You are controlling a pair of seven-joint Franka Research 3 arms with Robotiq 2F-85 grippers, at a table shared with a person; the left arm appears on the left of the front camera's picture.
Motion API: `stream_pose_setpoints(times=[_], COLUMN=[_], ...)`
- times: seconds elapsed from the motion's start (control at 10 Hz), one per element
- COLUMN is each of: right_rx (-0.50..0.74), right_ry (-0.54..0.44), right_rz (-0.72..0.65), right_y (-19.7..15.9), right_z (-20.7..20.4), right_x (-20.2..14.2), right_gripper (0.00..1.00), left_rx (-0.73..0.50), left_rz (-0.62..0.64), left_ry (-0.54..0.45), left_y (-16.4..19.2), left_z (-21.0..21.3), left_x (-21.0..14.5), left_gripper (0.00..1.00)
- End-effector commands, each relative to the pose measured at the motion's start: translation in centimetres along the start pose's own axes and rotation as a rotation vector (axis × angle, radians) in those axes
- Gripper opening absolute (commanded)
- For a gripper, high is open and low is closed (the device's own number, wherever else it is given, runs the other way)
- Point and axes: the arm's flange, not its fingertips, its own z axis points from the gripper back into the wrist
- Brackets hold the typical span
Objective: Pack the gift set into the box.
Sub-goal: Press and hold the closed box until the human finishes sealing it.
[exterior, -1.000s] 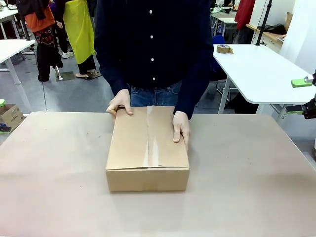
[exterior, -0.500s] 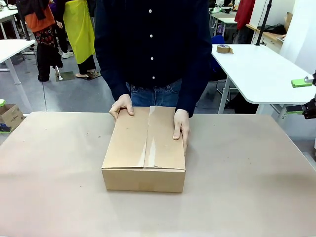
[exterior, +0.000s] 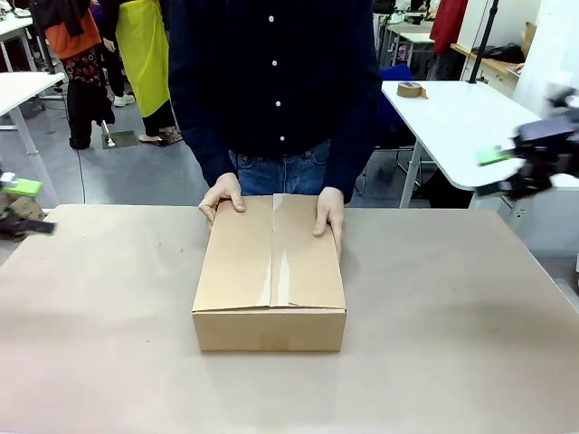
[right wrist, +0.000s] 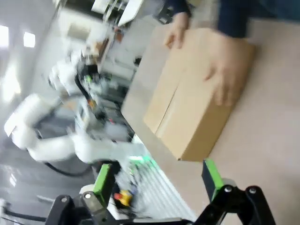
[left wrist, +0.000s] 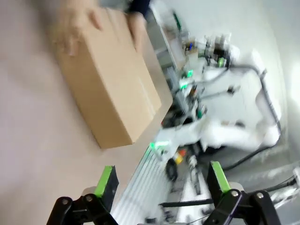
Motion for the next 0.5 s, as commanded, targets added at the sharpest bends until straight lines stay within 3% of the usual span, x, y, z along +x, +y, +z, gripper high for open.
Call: stream_pose_setpoints(times=[0.0, 0.1, 0.2, 0.3, 0.4], right_rx=[0.030, 0.124, 0.127, 0.006, 0.006], right_ry=[0.062, 0.102, 0.175, 0.136, 0.136], right_rz=[0.491, 0.573, 0.557, 0.321, 0.321], right_y=[-0.7, -0.5, -0.4, 3.0, 3.0], right_z=[-11.3, -15.6, -16.7, -13.6, -13.6], right_x=[4.3, 3.8, 2.9, 2.3, 2.3], right_gripper=[1.00, 1.00, 1.00, 1.00, 1.00], left_rx=[-0.064, 0.009, -0.004, 0.035, 0.035], left_rz=[-0.617, -0.703, -0.643, -0.317, -0.317], left_ry=[0.113, 0.076, 0.021, 0.142, 0.142], left_y=[-1.5, -0.8, 0.3, -3.0, -3.0], left_z=[-9.5, -13.6, -15.6, -11.1, -11.1], left_x=[1.0, 0.8, 1.1, 1.4, 1.4], left_gripper=[1.00, 1.00, 1.00, 1.00, 1.00])
